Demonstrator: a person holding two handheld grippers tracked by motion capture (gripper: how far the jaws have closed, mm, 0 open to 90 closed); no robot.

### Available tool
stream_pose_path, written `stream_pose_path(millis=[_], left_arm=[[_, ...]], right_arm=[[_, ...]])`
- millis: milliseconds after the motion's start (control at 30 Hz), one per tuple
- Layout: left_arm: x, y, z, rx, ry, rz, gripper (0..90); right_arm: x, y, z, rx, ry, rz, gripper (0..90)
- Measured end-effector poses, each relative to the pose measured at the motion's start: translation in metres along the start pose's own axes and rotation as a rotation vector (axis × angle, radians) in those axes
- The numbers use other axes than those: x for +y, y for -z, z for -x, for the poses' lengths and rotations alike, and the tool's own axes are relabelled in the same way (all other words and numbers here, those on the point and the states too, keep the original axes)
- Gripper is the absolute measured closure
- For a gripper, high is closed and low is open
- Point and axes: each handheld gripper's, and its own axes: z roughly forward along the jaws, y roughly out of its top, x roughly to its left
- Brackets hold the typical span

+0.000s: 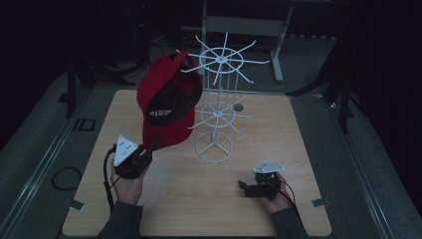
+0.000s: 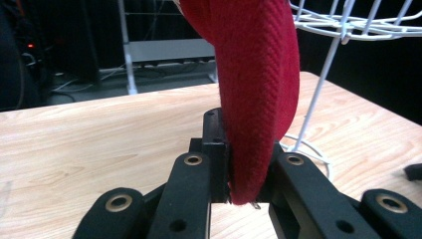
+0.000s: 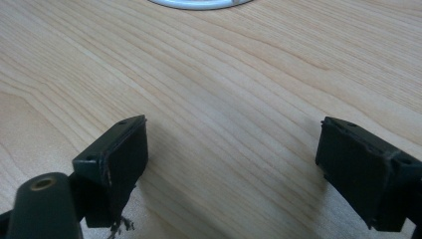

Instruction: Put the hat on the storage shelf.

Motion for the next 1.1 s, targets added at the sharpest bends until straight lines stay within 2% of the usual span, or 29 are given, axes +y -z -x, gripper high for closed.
stream_pose_path(millis=[133,167,333,433,533,800,967,1100], left_arm=[[0.000,-0.001,0.001,-0.016,-0.020,-0.005,80.9],[0.000,-0.001,0.002,-0.009,-0.026,-0.004,79.2],[0.004,0.001,0.002,-0.028,-0.027,0.000,59.7],[0.005,0.002,0.001,-0.032,-0.025,-0.002,53.7],[0.006,0.002,-0.003,-0.040,-0.009,-0.027,49.2],[0.003,0.001,-0.015,-0.076,0.059,-0.051,45.4],[0.002,0.002,-0.022,-0.081,0.079,-0.070,44.1],[0.001,0.005,-0.025,-0.076,0.073,-0.066,44.1]], right_arm=[[0.000,0.000,0.000,0.000,0.000,0.000,12.9],[0.000,0.000,0.000,0.000,0.000,0.000,12.9],[0.000,0.000,0.000,0.001,0.001,-0.001,12.9],[0.000,0.000,0.000,0.001,0.000,0.000,12.9],[0.000,0.000,0.000,0.001,0.000,0.000,12.9],[0.000,0.000,0.000,0.001,0.000,0.000,12.9],[0.000,0.000,0.000,0.001,0.000,0.000,12.9],[0.000,0.000,0.000,0.001,0.000,0.000,12.9]])
